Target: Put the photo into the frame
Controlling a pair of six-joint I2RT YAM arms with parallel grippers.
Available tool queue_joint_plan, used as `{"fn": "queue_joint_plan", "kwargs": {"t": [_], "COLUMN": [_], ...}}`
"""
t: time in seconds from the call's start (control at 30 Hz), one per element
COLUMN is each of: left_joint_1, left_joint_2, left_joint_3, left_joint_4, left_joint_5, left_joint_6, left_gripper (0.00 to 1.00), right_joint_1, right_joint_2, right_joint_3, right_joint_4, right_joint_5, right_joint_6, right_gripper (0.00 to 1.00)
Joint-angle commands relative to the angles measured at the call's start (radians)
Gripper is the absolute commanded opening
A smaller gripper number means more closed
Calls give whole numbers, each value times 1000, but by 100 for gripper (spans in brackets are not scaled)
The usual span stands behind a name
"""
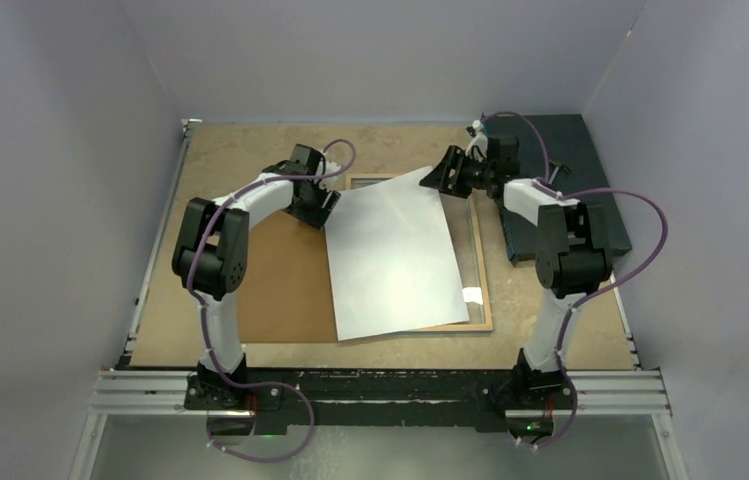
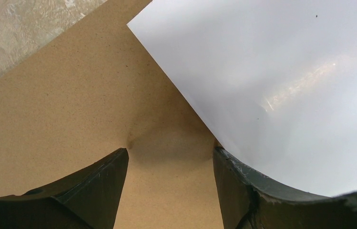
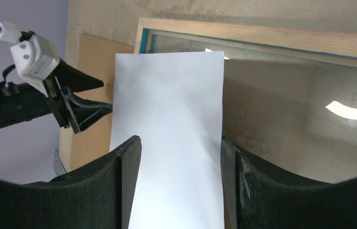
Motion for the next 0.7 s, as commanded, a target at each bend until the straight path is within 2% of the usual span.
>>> {"fn": "queue_joint_plan", "kwargs": {"t": [0.0,0.43,0.63,0.67], "left_joint_1": [-14,-41,-46,-46], "left_joint_2": [4,0,0,0], "left_joint_3": [10,27,44,51], "left_joint_4": [25,25,17,13], "left_joint_5": [0,15,16,15], "left_joint_6": [2,-8,-11,-11], "left_gripper": [64,64,64,64], "right_joint_1": [-33,-36,-36,-38], "right_joint_2": [-58,-30,-47,-55], "right_joint_3": [-50,-89,-76,-73], "right_joint_4": [50,79,47,33], "right_joint_5": [-24,-51,-2,27], "right_joint_6": [49,68,60,56], "right_gripper": [62,40,2,0]}}
